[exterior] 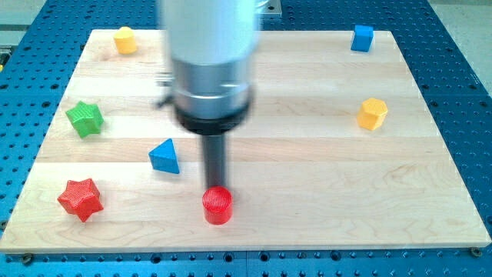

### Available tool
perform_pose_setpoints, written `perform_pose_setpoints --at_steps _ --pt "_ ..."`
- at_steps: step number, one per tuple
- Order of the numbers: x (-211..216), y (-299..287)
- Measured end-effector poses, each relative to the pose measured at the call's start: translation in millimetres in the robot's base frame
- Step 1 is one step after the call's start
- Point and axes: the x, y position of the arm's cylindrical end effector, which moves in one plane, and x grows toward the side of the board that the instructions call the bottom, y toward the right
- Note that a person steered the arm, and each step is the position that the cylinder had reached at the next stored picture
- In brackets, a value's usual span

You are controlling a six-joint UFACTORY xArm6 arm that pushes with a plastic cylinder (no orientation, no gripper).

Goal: Place the triangle vertically below the hexagon

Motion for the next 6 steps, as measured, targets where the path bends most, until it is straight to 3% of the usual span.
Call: perform_pose_setpoints --at_steps 1,2,3,4,5,6 --pt "0 -81" --pt "-37 -81" --pt "-43 -4" --pt "-42 142" --pt "-39 134" --pt "-85 161"
